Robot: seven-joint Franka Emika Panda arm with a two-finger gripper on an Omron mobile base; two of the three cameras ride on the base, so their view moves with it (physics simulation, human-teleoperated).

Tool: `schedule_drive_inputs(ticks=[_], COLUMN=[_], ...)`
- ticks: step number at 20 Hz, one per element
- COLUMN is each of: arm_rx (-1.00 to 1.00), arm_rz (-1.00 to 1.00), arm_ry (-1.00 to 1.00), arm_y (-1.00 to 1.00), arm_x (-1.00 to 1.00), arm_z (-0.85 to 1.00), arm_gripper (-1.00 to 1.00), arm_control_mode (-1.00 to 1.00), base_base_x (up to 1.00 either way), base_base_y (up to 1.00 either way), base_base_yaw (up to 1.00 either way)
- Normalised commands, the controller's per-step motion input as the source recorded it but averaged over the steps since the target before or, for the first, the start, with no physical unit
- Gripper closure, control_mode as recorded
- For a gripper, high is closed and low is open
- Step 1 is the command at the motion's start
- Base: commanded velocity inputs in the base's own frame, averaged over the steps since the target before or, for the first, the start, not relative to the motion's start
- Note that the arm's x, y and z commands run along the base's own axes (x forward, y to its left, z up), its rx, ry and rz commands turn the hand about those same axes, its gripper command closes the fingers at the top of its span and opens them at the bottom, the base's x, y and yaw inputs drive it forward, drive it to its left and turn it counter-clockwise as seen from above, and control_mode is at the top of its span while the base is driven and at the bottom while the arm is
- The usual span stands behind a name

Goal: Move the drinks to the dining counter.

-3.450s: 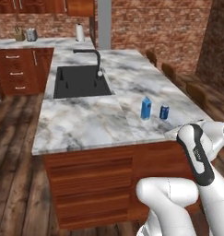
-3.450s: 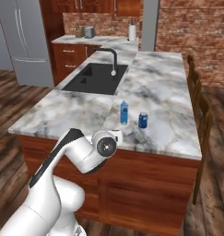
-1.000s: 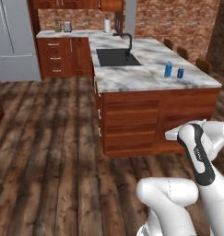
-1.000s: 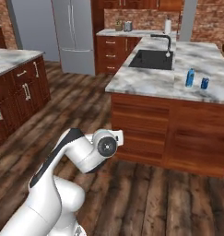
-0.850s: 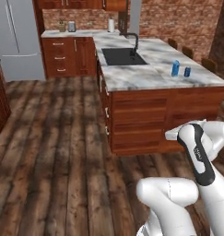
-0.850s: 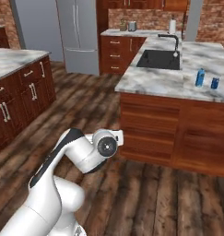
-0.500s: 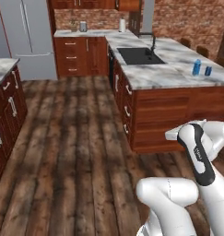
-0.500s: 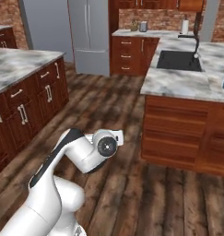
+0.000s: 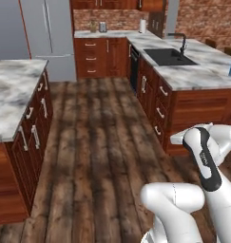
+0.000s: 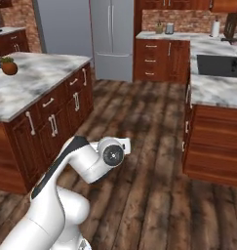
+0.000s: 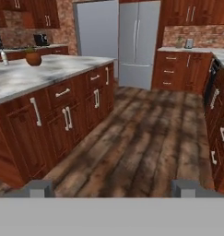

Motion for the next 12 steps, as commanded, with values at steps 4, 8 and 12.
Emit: schedule_drive_inputs(ticks=[4, 8, 12], arm_rx=[0.0, 0.0, 0.0], arm_rz=[0.0, 0.0, 0.0], arm_ry=[0.0, 0.0, 0.0], arm_y=[0.0, 0.0, 0.0], arm_x=[0.0, 0.0, 0.0], arm_z=[0.0, 0.0, 0.0], arm_gripper=[-1.0, -1.0, -1.0], arm_control_mode=[1.0, 1.0, 1.0], base_base_x=[-0.09, -0.08, -0.07], base_base_y=[1.0, 1.0, 0.99], base_base_yaw=[0.0, 0.0, 0.0])
